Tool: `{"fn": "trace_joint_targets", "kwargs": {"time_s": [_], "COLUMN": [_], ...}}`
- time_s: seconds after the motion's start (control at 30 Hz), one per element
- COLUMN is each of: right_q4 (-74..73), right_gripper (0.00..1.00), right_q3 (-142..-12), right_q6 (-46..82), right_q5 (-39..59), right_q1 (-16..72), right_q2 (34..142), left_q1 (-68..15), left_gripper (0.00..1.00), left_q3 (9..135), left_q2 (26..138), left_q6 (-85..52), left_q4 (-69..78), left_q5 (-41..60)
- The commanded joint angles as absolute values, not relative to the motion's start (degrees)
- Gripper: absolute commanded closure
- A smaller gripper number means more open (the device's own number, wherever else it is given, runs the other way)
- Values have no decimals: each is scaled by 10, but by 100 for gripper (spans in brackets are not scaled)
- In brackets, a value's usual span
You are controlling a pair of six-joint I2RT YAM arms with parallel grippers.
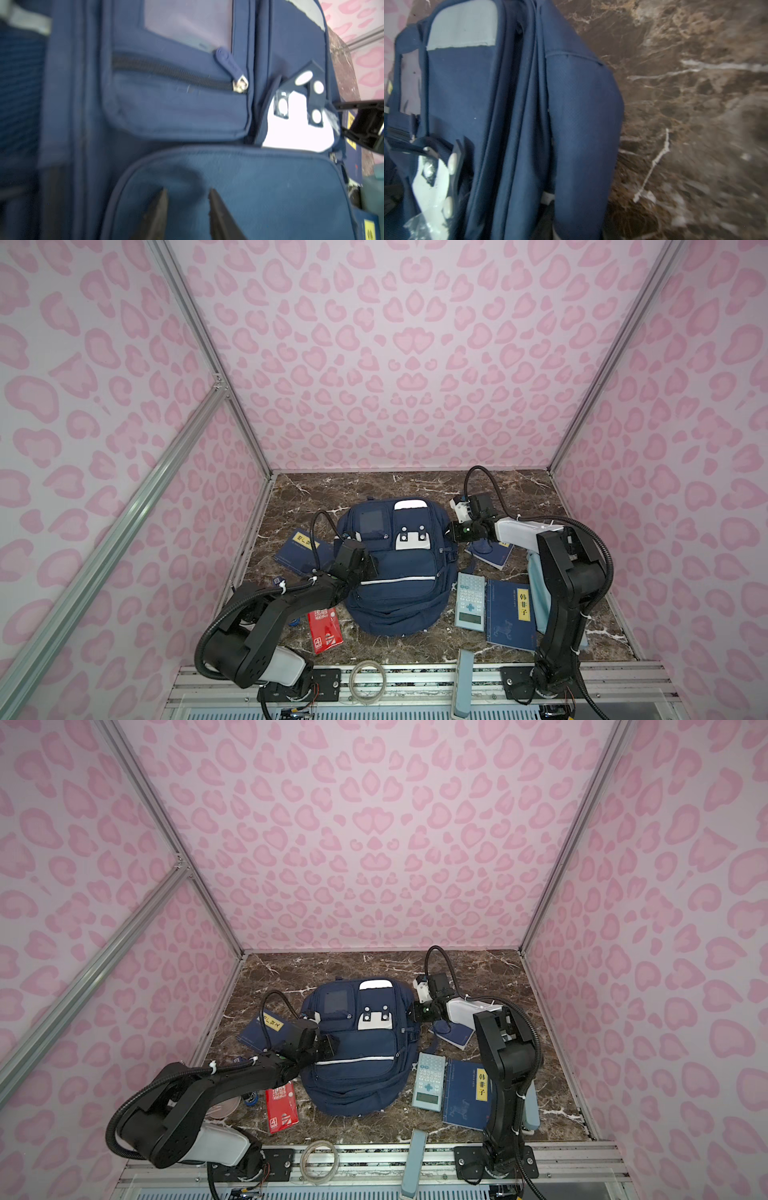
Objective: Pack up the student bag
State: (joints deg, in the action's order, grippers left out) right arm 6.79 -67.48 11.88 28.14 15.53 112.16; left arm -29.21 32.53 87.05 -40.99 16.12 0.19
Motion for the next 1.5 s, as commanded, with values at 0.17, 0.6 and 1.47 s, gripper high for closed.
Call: {"fn": "trace_joint_targets", "kwargs": {"time_s": [0.17,0.6,1.47], "right_q4": [25,-44,147], "right_gripper": [94,84,88], "right_q3": [-664,-548,-604], "right_q6": [178,312,211], "right_q5": [291,199,158], "right_q1": [100,97,192], "right_q2": [1123,1036,1028], "left_q1": [-295,-283,-376], "left_gripper": [91,86,75], "left_q3": [474,802,325], "left_q2": [1023,1203,922], "left_q6": [-386,-360,-481], "left_q4": [169,71,297], "left_q5": [10,29,-19]}}
